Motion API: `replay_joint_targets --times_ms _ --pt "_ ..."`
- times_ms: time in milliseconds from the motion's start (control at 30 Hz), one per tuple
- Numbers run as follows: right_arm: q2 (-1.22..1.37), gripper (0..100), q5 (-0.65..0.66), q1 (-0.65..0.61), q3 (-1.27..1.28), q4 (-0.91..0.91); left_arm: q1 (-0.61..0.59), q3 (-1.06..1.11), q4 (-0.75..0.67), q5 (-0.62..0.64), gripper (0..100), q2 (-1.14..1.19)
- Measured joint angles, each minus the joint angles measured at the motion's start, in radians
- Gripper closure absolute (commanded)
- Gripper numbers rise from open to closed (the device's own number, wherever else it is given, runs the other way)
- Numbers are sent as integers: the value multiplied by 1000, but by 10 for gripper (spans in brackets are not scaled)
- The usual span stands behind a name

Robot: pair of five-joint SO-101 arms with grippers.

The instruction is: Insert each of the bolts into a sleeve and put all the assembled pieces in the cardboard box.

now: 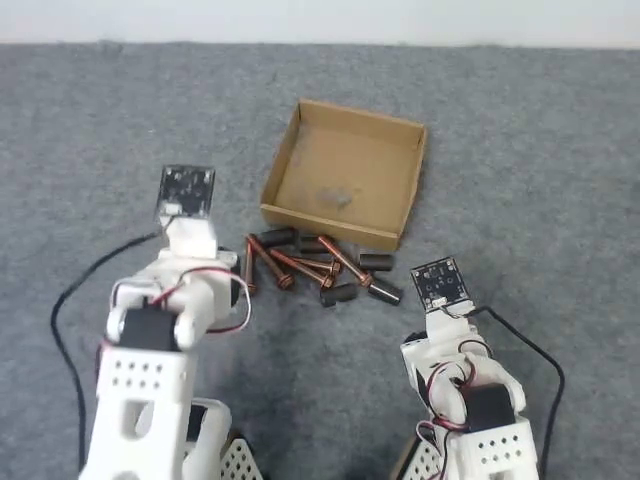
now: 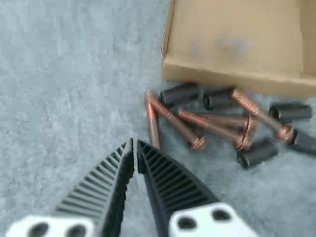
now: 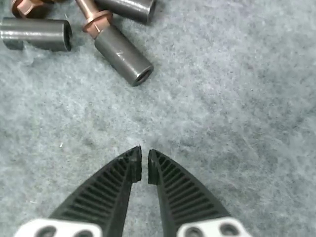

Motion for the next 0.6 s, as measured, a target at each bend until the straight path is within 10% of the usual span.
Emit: replay_joint_targets --times_ms 600 --pt "0 992 0 161 0 -68 -95 -18 -178 25 969 325"
